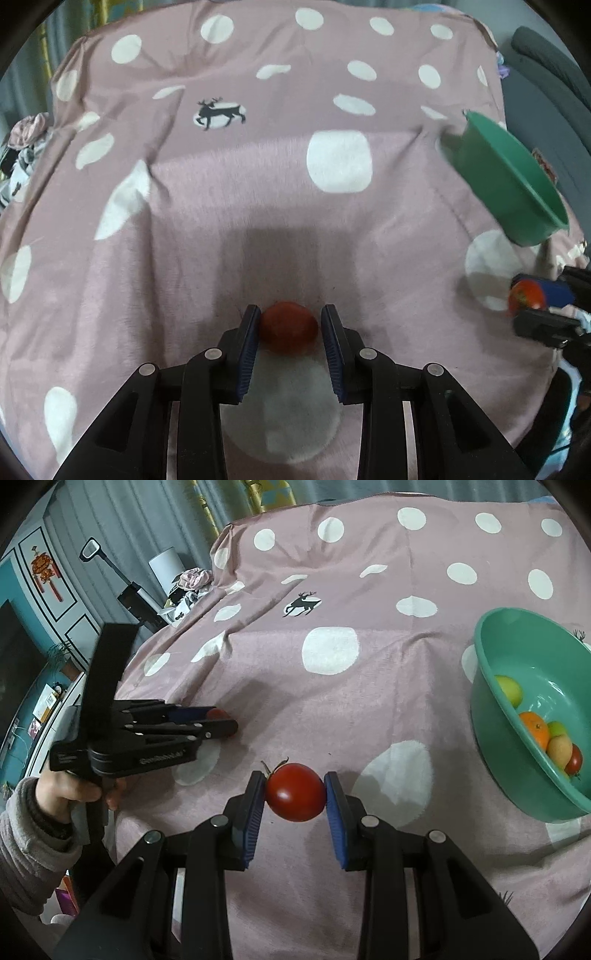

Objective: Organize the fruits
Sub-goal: 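Lift both tomatoes and carry them over the teal bowl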

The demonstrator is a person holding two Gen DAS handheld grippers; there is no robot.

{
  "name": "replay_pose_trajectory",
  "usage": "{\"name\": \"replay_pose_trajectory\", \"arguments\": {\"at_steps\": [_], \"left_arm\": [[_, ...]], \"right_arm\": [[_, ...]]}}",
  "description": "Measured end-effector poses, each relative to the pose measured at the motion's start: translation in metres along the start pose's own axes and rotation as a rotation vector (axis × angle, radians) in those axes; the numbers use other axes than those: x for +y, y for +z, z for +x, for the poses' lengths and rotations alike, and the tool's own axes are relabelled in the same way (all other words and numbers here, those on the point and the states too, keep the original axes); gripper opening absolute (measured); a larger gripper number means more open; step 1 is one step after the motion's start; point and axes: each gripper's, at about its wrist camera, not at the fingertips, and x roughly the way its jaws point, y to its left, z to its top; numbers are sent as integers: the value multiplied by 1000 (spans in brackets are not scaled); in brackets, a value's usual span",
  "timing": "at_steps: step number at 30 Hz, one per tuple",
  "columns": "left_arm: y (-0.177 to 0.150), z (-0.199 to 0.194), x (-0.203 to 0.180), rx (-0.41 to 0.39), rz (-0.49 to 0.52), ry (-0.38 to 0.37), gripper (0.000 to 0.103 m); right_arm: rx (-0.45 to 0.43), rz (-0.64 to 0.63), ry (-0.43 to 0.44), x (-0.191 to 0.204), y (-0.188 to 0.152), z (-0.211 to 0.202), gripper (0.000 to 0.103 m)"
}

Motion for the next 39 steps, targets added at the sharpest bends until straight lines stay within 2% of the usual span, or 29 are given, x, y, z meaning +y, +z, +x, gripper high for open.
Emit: {"name": "replay_pose_trajectory", "arguments": {"at_steps": [4,11,23,39], "left_arm": [[0,-4,2,-26,-8,11,31],[0,-27,-5,-64,-14,-29,31],[19,-57,-67,-141,123,-55,31],[44,-60,-143,-163,293,-84,31]], "right_arm": [[-6,13,3,-4,0,0,33],[-26,18,10,-5,-1,-6,33],[-107,52,-14,-22,-5,-42,33],[-231,151,-108,-74,-18,-96,33]]}}
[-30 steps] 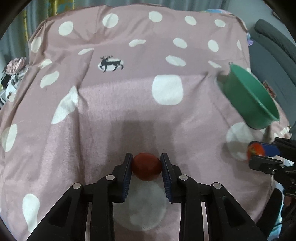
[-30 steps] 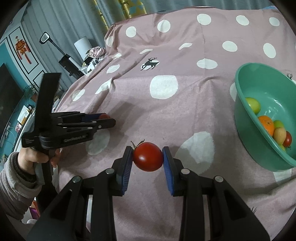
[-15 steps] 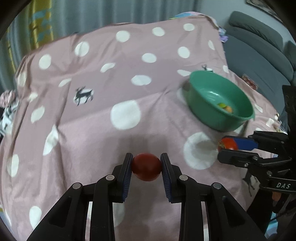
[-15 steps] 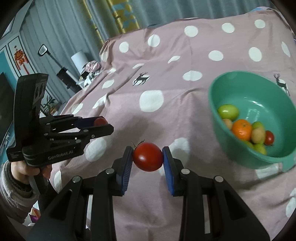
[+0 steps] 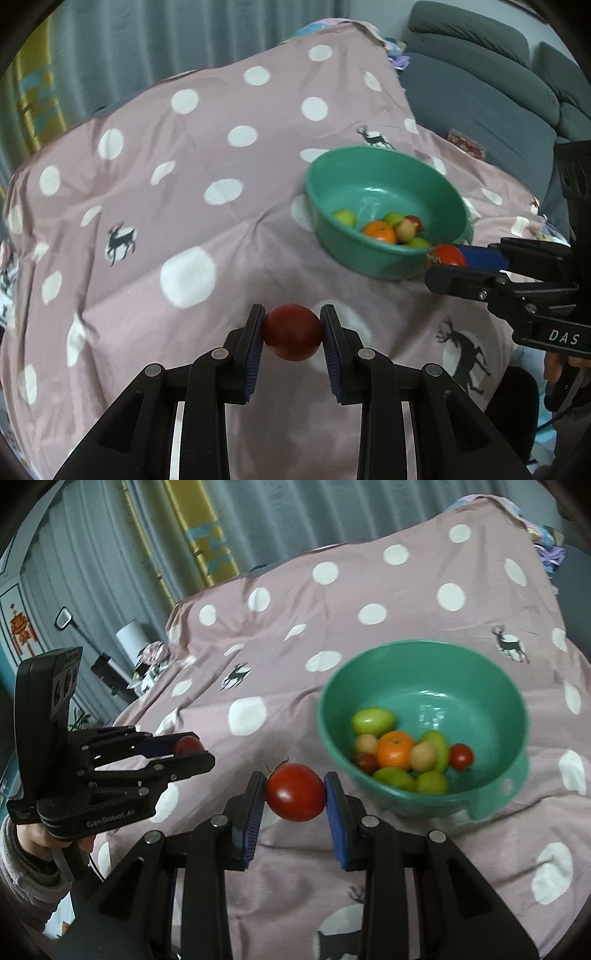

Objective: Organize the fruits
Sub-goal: 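Lift both tomatoes and carry them over the teal bowl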

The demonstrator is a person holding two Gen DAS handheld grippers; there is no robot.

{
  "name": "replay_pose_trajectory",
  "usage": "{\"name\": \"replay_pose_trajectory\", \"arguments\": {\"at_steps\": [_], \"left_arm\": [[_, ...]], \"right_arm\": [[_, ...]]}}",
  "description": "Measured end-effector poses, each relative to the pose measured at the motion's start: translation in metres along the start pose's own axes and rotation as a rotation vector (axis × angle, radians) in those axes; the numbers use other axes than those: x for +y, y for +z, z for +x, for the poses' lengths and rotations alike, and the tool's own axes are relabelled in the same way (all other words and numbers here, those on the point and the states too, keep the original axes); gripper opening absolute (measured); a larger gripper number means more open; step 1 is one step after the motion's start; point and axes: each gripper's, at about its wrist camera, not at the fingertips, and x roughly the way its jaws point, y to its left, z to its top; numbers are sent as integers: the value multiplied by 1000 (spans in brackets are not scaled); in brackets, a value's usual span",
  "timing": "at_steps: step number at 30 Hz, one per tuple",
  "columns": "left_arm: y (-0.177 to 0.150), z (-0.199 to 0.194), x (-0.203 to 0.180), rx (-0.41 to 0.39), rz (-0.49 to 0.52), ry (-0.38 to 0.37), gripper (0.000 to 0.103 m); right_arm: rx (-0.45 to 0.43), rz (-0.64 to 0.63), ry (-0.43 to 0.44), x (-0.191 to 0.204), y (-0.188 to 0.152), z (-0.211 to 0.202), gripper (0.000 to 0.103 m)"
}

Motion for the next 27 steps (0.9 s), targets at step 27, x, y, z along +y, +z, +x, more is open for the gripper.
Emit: {"name": "replay_pose_trajectory", "arguments": {"at_steps": [27], "left_arm": [[81,51,-85,-24,182,-76,31]], "right_arm": [[-47,41,-141,-73,25,-15,33]]}}
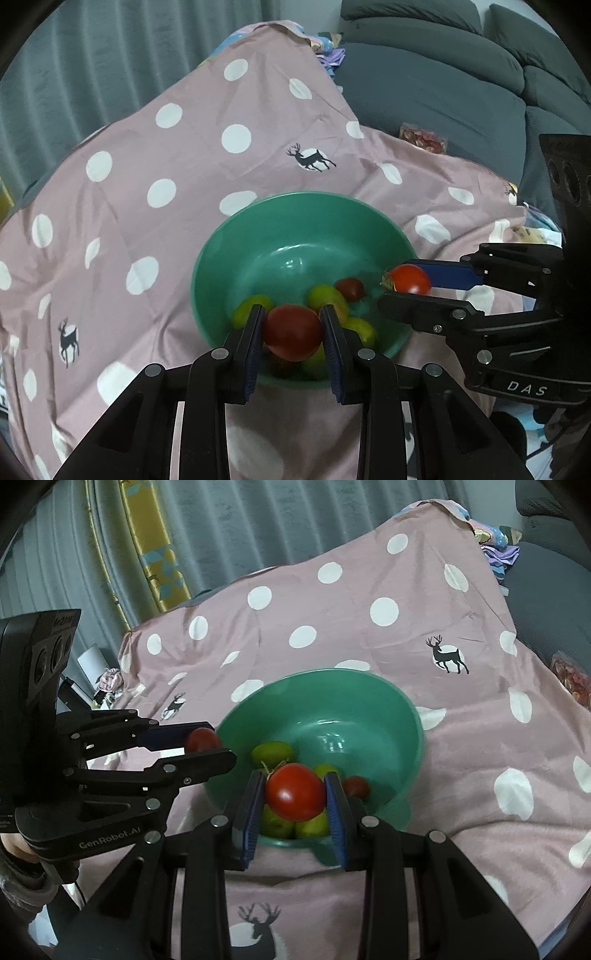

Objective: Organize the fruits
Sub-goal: 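Lift both tomatoes and carry them over the teal bowl, then open both grippers to drop the tomatoes into the bowl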

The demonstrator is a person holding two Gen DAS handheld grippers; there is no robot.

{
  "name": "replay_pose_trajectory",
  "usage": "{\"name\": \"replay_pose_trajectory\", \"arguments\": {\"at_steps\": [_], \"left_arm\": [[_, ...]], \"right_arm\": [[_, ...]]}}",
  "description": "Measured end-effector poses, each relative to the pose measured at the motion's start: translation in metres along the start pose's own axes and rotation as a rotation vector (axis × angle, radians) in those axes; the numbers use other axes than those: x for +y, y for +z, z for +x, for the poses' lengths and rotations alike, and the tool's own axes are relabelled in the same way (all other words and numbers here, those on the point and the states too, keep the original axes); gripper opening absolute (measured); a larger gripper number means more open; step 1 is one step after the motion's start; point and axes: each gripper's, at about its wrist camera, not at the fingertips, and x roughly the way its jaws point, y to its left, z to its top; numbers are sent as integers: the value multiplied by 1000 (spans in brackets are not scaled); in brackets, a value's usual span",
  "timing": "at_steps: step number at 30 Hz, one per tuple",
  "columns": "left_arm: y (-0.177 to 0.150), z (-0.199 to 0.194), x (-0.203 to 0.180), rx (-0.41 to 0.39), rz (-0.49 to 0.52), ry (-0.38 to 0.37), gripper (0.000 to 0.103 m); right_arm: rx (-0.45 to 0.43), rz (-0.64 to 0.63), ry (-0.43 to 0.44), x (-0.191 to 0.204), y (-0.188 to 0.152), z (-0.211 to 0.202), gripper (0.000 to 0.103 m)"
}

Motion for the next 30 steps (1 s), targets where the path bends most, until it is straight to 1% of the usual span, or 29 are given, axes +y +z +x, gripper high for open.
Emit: {"name": "replay_pose_trajectory", "arguments": {"at_steps": [9,17,26,30], "left_arm": [[6,34,0,60,2,11,31],[3,52,3,112,7,18,31],[5,60,7,143,9,21,31],[6,64,6,158,27,26,31]], "right_arm": [[60,-63,-23,-5,12,19,34],[134,-109,-34,-5,18,42,34],[169,-126,-46,-5,21,51,34],[180,-134,-54,-6,22,53,34]]}}
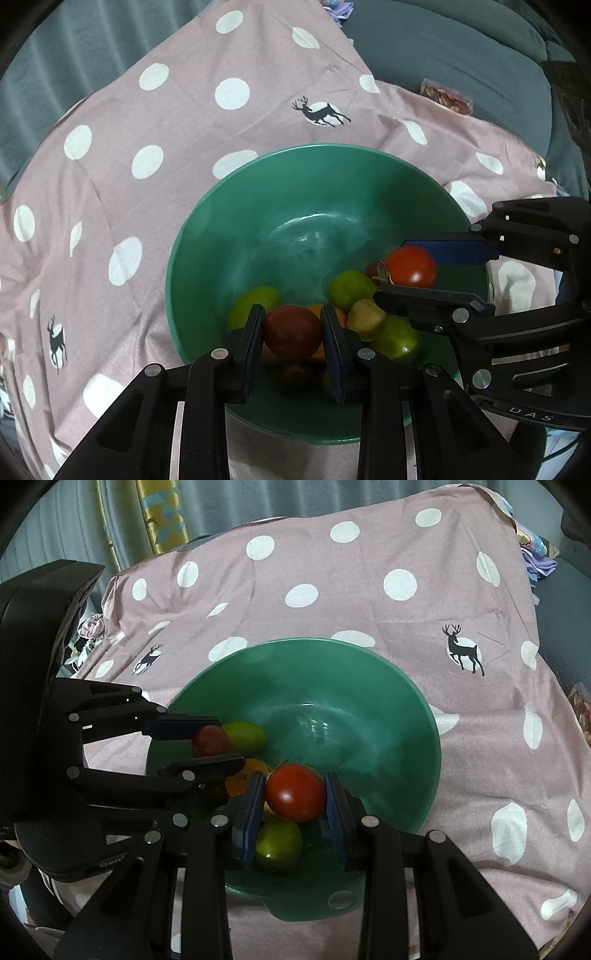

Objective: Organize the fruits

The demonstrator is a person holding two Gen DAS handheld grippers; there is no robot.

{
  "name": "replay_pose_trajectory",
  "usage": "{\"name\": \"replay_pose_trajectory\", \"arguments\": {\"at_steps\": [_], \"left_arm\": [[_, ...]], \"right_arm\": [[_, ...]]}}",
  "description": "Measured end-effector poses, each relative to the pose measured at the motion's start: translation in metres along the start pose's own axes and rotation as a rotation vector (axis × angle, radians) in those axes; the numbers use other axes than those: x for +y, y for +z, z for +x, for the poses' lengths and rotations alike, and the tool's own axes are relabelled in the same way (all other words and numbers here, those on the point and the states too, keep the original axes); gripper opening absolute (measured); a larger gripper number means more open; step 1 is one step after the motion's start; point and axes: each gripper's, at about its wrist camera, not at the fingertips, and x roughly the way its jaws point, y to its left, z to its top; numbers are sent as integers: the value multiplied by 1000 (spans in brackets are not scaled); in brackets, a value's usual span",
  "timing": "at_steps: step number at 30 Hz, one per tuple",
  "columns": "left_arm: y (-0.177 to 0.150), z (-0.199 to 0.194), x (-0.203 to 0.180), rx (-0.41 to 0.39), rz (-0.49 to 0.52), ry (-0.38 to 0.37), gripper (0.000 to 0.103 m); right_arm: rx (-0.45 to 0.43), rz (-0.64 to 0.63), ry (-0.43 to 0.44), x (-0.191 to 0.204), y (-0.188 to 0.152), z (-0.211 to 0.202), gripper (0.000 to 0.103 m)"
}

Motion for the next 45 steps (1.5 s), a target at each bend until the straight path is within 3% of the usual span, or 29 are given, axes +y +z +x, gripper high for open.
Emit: {"name": "replay_pose_trajectory", "arguments": {"at_steps": [19,20,23,27,30,32,37,40,45], "left_arm": [[1,1,-3,21,15,28,31],[2,-1,-3,19,14,31,33],[1,-6,-3,7,12,55,58],[-3,-16,1,-9,-2,82,72],[-6,-24,2,-20,-14,88,73],[-8,-29,3,-28,-23,94,74],[-11,-47,8,-64,-88,113,98],[-13,-55,12,-68,-132,100,99],[-18,-67,15,-86,-167,116,99]], "right_arm": [[-4,11,-30,-5,2,-8,35],[-5,11,-30,-5,2,-9,35],[-13,12,-35,-3,1,-13,37],[-41,14,-54,-3,1,-26,55],[-70,27,-72,-4,1,-38,67],[-87,34,-83,-5,-1,-46,69],[-117,53,-119,-5,-4,-63,92],[-130,66,-134,-5,-4,-71,99],[-139,79,-153,-4,-7,-81,101]]}}
